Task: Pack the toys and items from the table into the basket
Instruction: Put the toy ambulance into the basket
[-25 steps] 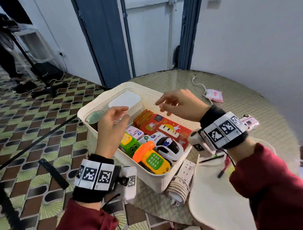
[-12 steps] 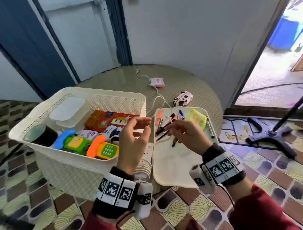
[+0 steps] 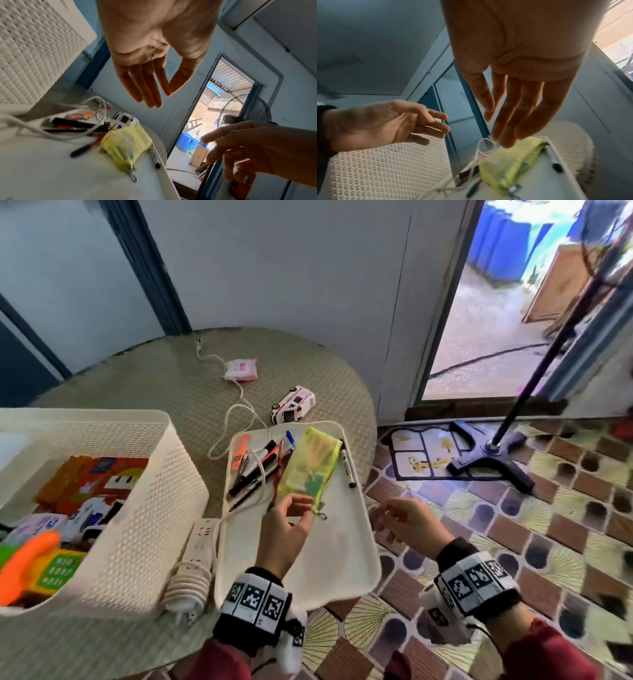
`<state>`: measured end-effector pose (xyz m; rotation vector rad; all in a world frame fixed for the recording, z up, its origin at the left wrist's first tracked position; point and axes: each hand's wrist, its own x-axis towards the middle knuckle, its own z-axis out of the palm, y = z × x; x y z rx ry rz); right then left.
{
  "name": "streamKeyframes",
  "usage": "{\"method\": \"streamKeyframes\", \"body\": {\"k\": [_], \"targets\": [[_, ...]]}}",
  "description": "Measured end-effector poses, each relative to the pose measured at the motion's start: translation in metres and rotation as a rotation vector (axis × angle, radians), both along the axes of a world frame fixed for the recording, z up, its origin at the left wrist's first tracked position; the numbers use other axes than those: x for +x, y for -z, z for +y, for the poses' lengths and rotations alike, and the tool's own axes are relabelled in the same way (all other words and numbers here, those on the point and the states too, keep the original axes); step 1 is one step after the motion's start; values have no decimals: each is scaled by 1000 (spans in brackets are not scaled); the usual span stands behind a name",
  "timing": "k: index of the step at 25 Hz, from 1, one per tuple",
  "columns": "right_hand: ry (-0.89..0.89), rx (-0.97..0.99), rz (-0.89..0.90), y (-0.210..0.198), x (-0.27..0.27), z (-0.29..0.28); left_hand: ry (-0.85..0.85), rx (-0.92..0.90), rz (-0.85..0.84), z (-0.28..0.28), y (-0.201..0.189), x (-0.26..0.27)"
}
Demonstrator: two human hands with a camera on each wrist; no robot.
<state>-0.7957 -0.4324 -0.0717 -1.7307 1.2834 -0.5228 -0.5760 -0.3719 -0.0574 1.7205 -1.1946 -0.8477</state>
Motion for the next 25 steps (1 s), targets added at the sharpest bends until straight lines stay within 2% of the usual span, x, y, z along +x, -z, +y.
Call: {"method": "streamKeyframes", "body": {"k": [5,9,13,16,20,22,25], "targets": [[-79,72,75,13,-50,-40,-115,68,4,-38,24,-43],[-169,120,141,17,-65,-78,-221,81,-9,-64,31,-59],[-261,165,145,18,-54,-115,-309,84,-20,-91,35,-53],[-331,153,151,19,-33,-154,-363,83,-141,-123,51,-38],[-397,112,212,23,0,-207,-352,91,-276,-167,88,-13],[-451,104,218,27,15,-232,-332,151,-380,-186,103,-3],[-509,98,213,33,33,-267,-287,343,-450,-210,117,6]]}}
